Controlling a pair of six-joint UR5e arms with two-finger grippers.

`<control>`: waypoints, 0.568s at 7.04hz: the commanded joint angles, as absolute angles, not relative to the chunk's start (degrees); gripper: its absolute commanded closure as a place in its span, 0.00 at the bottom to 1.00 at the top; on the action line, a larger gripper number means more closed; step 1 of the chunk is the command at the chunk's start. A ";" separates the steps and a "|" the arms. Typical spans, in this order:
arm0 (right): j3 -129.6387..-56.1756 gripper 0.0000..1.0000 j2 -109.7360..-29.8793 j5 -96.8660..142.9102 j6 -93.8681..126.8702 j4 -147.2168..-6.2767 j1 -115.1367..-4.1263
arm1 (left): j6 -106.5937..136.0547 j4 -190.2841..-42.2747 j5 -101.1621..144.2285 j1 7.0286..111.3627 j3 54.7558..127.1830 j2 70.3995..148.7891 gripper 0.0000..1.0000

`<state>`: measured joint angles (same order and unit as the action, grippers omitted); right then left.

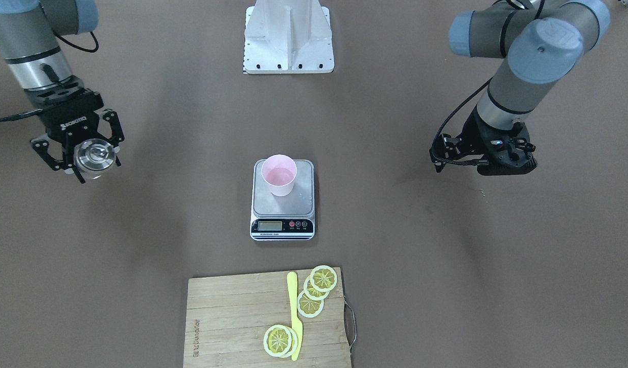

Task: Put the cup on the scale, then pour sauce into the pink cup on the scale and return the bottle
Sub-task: 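Tilt the bottle upright and carry it back toward its start spot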

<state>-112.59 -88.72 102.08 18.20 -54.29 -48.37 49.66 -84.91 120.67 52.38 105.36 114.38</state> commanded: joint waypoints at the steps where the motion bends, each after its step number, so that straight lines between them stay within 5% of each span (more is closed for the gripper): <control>1: -97.31 1.00 -95.61 109.05 18.72 -22.32 -55.17 | 49.66 -84.82 120.67 52.47 105.38 114.52 0.03; 2: -88.33 1.00 -95.28 112.55 18.89 -11.01 -58.50 | 49.66 -84.81 120.67 52.47 105.38 114.61 0.03; 4: -83.78 1.00 -95.62 113.82 24.82 -1.54 -60.20 | 49.83 -84.64 120.67 52.56 105.73 114.61 0.03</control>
